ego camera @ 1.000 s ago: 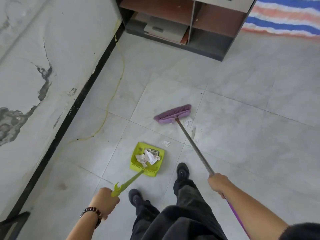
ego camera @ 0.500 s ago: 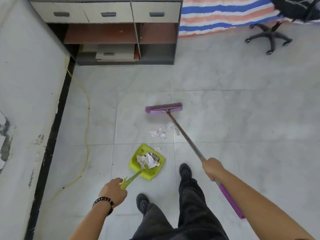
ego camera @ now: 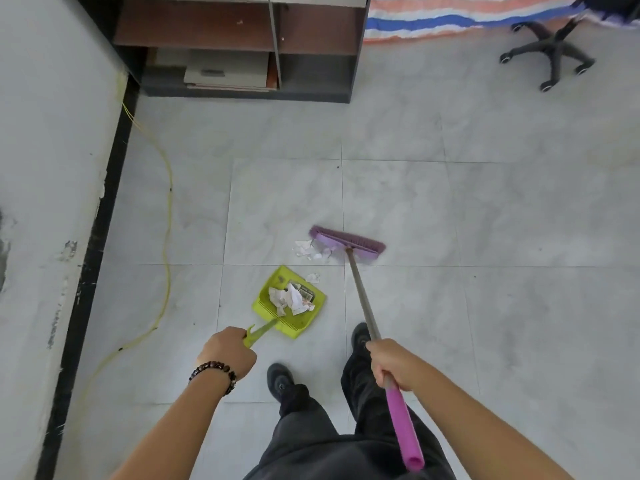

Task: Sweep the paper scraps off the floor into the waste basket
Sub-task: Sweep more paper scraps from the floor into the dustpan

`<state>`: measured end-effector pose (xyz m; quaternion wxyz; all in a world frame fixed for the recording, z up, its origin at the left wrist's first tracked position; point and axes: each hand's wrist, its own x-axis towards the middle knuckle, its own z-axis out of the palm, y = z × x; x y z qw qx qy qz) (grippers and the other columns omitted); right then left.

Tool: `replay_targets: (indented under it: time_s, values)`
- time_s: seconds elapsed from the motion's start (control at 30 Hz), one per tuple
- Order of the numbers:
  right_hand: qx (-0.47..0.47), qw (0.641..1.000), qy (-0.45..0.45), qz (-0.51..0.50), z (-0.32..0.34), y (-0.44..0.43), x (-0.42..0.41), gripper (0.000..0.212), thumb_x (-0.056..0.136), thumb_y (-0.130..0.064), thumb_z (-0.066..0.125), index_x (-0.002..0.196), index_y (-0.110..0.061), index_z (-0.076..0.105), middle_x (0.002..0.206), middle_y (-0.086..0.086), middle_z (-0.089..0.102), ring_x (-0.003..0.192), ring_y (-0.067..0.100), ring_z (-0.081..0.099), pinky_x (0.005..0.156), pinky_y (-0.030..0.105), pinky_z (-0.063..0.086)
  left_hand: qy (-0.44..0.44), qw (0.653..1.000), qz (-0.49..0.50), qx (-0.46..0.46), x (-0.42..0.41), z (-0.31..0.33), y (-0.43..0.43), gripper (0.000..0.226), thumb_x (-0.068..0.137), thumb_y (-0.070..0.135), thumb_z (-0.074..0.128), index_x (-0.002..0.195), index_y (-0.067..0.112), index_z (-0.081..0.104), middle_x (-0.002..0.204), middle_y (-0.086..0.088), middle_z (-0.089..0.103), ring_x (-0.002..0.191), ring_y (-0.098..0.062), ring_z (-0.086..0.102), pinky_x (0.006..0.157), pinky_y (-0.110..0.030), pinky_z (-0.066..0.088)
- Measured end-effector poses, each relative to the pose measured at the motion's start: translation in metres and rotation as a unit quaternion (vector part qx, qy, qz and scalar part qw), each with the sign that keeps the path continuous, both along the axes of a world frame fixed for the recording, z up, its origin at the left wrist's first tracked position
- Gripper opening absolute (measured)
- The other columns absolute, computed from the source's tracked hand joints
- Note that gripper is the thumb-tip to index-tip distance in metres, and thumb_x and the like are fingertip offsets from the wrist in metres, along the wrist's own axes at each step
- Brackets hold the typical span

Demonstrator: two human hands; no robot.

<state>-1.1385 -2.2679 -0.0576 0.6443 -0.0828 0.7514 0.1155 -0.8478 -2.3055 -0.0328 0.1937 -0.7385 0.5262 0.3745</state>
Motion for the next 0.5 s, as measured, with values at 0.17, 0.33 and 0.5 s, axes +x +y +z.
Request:
replay_targets:
  time_s: [0.17,0.33,0.5]
  values:
    - [-0.015,0.984,-0.050,-0.173,0.045,0.005,-0.034,0.038,0.100,-0.028,0.049,0.066,-0.015,0.039,0.037,-0.006,0.030,0.023,0.005,0.025,0.027,0.010,0.018,-0.015,1.000,-0.015,0.012,0.003,0.006,-0.011,0.010,0.075,0.012,0.050,0.072,0.021,0.053,0.070,0.001,0.057,0.061,-0.018,0.054,0.052,-0.022,0.039]
    - [-0.023,0.977,-0.065,-0.202,0.065,-0.034,-0.043,0.036,0.100,-0.032,0.049,0.069,-0.015,0.041,0.036,-0.008,0.032,0.022,0.002,0.028,0.027,0.008,0.019,0.016,0.999,0.030,0.016,0.031,0.010,-0.007,0.010,0.075,0.011,0.053,0.069,0.018,0.058,0.064,0.000,0.054,0.055,-0.018,0.050,0.047,-0.019,0.035]
    - [-0.115,0.993,-0.012,-0.015,0.036,-0.083,-0.003,0.033,0.096,-0.035,0.050,0.073,-0.012,0.049,0.047,-0.001,0.045,0.032,0.009,0.042,0.033,0.016,0.033,0.042,0.995,0.083,0.021,0.046,0.005,0.015,0.007,0.074,0.011,0.056,0.071,0.014,0.061,0.059,-0.001,0.051,0.050,-0.021,0.046,0.044,-0.019,0.033]
